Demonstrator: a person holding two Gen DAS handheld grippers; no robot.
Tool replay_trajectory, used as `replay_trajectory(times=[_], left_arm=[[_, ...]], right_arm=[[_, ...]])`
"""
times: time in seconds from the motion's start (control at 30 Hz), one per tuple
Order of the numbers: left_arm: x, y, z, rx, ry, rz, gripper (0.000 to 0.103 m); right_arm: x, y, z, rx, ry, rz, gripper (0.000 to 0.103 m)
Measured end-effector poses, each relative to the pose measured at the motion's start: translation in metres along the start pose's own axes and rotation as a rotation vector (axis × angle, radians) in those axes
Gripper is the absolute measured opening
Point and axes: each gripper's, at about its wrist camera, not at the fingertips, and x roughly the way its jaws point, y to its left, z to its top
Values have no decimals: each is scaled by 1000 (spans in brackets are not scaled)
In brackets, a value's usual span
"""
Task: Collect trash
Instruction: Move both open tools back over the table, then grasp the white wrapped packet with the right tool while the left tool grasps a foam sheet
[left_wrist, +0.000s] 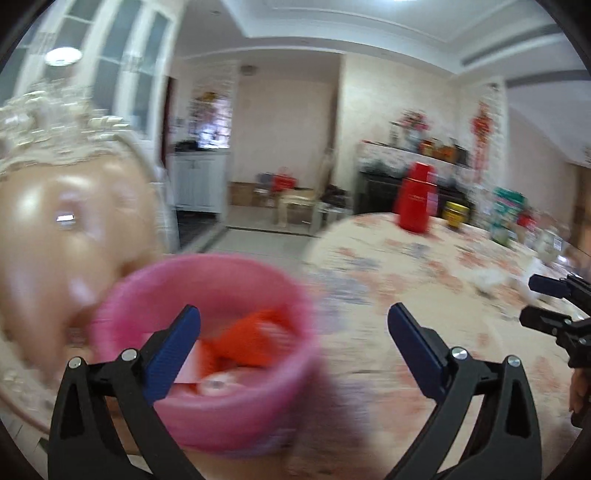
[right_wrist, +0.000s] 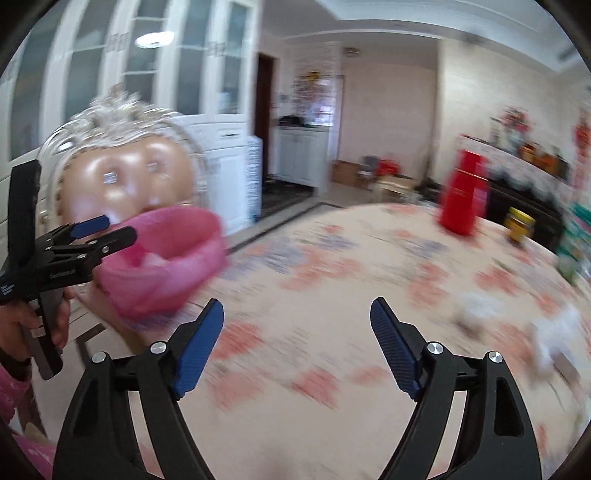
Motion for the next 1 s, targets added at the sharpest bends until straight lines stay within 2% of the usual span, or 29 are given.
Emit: replay_trajectory(times=[0.23,0.4,0.53,0.63,0.7,0.83,1.0], left_arm=[[23,-116,3,69,60,-250,98],[42,-202,-2,132,121,-371,98],[58,-254,-5,143,155,-419,98],[75,-285,-4,154,166,-425,98],[86,-299,-1,168,168,-426,98],[118,-341,1,214,190,-435,98],[159,-385,-2,233,232,-466,98]], right_arm=[[-60,-115,-51,222,48,-280,81],[-96,-196,-86,378,85,-473,81],[-107,-259,-115,511,139,-599,82],[-104,-293,-129,580,159,-645,82],[-98,-310,-134,610,181,-644,81],[-84,-326,-137,621,242,-660,81],[-76,-335,-146,661,294,-634,81]])
